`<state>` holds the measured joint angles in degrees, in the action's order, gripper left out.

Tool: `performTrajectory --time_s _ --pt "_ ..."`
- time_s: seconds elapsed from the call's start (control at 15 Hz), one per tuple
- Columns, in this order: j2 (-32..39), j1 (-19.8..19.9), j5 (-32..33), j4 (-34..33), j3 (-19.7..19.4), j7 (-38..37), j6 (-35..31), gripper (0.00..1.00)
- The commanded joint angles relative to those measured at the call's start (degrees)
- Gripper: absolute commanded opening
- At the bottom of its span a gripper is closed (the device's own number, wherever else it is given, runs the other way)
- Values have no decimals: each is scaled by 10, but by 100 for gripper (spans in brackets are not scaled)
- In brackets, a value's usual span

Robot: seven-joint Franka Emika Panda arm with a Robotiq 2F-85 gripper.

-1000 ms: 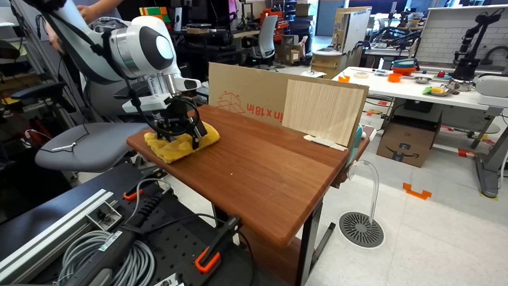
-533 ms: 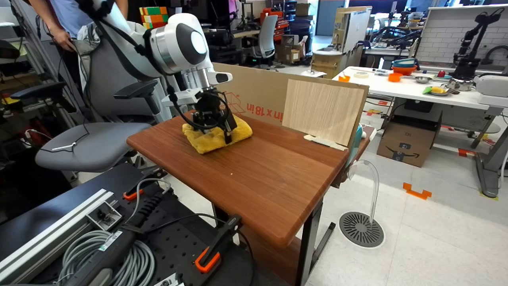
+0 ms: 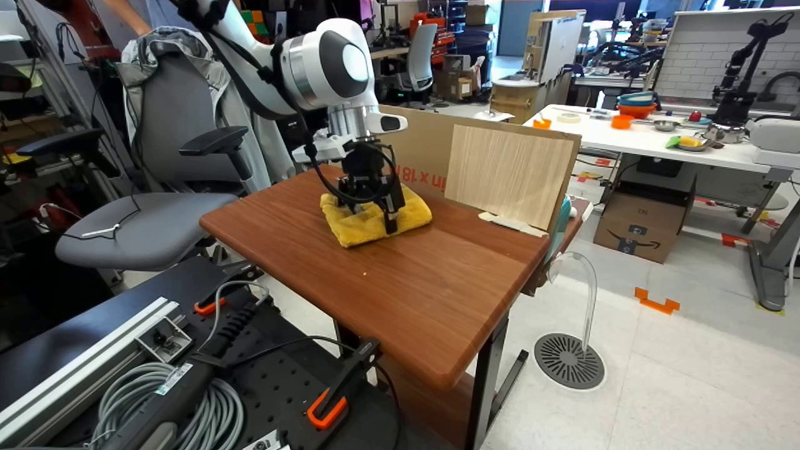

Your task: Wipe the table top.

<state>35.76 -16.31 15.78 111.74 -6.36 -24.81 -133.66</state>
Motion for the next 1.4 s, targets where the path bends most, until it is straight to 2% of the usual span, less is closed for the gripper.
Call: performTrajectory --time_s 0.0,0.33,0.47,0.67,1.0,1.33 --pt "-20 66 -32 58 9 62 -13 100" --pt "-56 117 -19 131 -27 74 -25 100" --pt "-70 124 -3 162 -40 75 -14 100" --pt "-90 129 13 210 -38 97 10 100" --pt "-92 113 45 236 -6 122 0 100" --pt "-78 102 -4 176 54 140 14 100"
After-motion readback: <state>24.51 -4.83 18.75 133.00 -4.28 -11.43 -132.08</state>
